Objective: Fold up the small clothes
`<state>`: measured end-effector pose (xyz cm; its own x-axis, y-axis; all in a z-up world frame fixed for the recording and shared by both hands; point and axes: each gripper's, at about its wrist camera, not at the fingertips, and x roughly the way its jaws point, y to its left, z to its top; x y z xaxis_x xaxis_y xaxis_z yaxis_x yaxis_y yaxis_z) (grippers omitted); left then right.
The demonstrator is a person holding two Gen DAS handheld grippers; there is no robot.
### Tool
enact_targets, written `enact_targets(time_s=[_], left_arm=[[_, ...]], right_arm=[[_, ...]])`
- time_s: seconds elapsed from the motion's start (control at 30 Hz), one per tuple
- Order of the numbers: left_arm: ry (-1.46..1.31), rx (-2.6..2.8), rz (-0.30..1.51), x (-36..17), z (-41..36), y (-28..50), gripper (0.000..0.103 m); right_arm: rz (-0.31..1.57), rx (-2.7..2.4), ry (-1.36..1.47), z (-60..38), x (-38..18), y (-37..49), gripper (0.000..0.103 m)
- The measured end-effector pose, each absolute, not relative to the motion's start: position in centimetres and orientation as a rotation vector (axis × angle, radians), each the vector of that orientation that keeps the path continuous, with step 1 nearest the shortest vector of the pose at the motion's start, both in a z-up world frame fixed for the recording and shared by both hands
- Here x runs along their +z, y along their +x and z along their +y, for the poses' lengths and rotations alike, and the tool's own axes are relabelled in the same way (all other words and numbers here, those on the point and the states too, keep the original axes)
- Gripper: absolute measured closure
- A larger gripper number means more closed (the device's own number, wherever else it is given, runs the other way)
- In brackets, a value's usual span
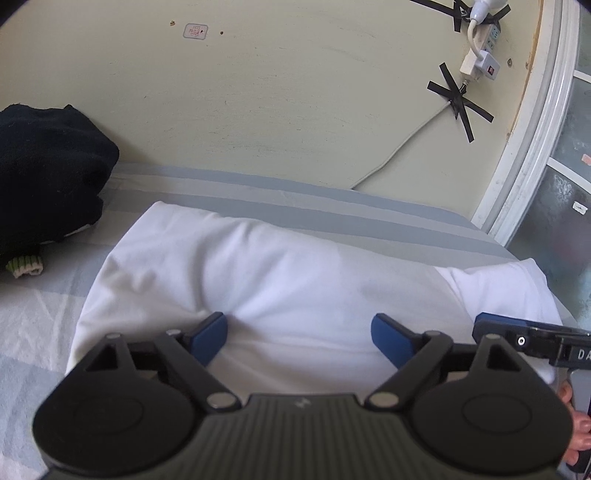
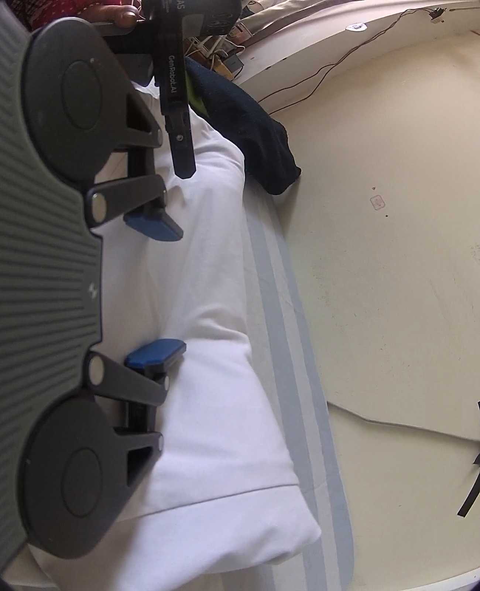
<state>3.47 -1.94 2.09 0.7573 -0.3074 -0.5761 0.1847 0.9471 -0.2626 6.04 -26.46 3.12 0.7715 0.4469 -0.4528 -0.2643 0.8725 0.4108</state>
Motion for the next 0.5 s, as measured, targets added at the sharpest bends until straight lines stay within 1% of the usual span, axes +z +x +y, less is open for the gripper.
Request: enact_targets(time_s=[0.2,0.5], left_arm=[[-0.215,-0.277,0.656,2.12,-1.68,3.42,0.015],[-0.214,-0.285,0.658,2.19,-1.42,3.33,0.014]], right_arm=[[0.567,0.402,0.297,-25.43,2.98,6.03,0.032],[0.564,0.420,0.311,-25.41,2.80,6.22,0.028]])
